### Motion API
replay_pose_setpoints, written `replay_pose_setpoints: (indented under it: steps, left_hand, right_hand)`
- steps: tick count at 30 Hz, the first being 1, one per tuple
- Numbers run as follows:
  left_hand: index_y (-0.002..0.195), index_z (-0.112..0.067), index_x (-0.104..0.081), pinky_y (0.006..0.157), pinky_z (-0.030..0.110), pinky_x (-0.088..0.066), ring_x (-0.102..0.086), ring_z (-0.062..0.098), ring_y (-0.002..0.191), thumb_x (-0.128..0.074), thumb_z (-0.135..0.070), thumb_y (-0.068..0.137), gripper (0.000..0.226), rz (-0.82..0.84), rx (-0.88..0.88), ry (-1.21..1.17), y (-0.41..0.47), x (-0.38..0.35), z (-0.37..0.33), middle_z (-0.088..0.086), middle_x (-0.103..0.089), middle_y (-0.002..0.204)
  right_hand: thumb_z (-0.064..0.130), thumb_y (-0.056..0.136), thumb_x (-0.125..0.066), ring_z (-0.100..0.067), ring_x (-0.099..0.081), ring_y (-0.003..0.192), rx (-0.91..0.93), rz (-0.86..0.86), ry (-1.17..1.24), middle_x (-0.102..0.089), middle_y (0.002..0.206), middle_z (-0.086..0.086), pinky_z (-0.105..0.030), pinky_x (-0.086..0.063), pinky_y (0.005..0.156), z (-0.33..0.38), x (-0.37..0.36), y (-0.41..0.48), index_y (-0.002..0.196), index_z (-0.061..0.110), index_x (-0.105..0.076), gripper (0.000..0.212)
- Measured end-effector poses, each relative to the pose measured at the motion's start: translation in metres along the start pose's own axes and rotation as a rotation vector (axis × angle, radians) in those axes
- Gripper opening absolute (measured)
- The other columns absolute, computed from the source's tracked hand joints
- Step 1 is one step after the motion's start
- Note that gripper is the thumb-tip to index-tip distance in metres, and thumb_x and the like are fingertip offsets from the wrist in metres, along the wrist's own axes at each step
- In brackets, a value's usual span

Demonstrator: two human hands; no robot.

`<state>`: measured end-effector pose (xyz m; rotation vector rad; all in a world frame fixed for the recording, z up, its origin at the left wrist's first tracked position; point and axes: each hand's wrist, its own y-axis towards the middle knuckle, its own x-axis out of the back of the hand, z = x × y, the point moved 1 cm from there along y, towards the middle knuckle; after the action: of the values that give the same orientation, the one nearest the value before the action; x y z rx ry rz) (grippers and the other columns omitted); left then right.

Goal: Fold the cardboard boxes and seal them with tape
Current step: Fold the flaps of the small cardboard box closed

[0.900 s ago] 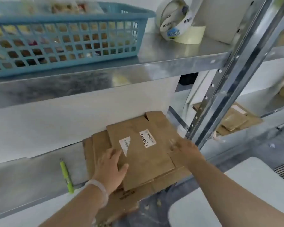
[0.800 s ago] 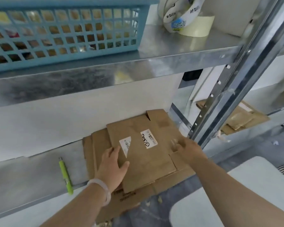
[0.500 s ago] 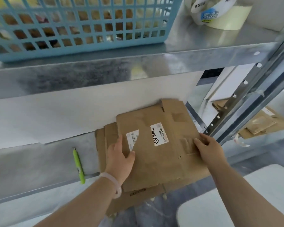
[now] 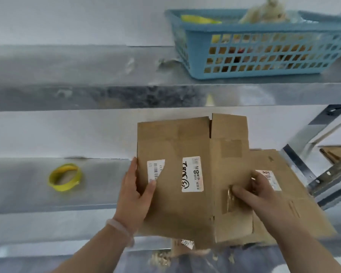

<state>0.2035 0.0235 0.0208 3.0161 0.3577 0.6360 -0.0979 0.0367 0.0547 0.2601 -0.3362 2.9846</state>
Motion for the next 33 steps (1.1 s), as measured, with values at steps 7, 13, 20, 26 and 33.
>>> replay_pose_setpoints:
  steps: [7, 13, 20, 26, 33]
  left_hand:
    - [0.140, -0.037, -0.036, 0.089, 0.037, -0.052, -0.058, 0.013, 0.111, -0.071, -0.022, 0.080, 0.071, -0.060, -0.004, -0.023, 0.030, 0.136, 0.057, -0.015, -0.058, 0.123]
    - [0.126, -0.045, -0.040, 0.093, 0.036, -0.051, -0.056, 0.013, 0.115, -0.076, -0.023, 0.078, 0.064, -0.019, -0.020, -0.118, 0.057, 0.193, 0.074, -0.009, -0.055, 0.127]
    - [0.124, -0.031, -0.041, 0.089, 0.033, -0.054, -0.052, 0.015, 0.120, -0.079, -0.018, 0.076, 0.062, -0.009, -0.108, -0.151, 0.060, 0.207, 0.086, -0.021, -0.044, 0.122]
    - [0.135, -0.036, -0.032, 0.089, 0.030, -0.054, -0.053, 0.006, 0.117, -0.078, -0.039, 0.072, 0.077, 0.097, -0.188, -0.085, 0.072, 0.213, 0.075, -0.015, -0.049, 0.126]
    - [0.148, -0.045, -0.009, 0.102, 0.047, -0.046, -0.040, 0.011, 0.133, -0.067, -0.060, 0.075, 0.095, 0.181, -0.273, -0.050, 0.086, 0.217, 0.064, -0.014, -0.033, 0.147]
  right_hand:
    - [0.029, 0.070, -0.085, -0.010, -0.057, 0.115, 0.091, 0.188, -0.116, -0.055, 0.127, 0.010, -0.033, -0.054, 0.091, 0.009, -0.146, 0.000, 0.130, 0.041, -0.037, 0.078]
    - [0.022, 0.076, -0.083, -0.007, -0.054, 0.121, 0.265, 0.176, -0.240, -0.048, 0.133, 0.023, -0.034, -0.052, 0.095, 0.020, -0.235, 0.002, 0.149, 0.051, -0.008, 0.108]
    - [0.003, 0.088, -0.064, -0.007, -0.047, 0.130, 0.363, 0.084, -0.316, -0.042, 0.146, 0.013, -0.024, -0.055, 0.088, 0.052, -0.267, 0.016, 0.149, 0.049, -0.016, 0.091]
    - [0.038, 0.103, -0.041, 0.000, -0.040, 0.135, 0.412, 0.225, 0.049, -0.040, 0.146, 0.028, -0.040, -0.044, 0.107, 0.076, -0.264, 0.004, 0.147, 0.050, -0.026, 0.048]
    - [0.064, 0.076, -0.065, 0.003, -0.040, 0.132, 0.505, 0.155, -0.149, -0.037, 0.141, 0.033, -0.039, -0.046, 0.106, 0.080, -0.259, 0.014, 0.143, 0.049, -0.028, 0.078]
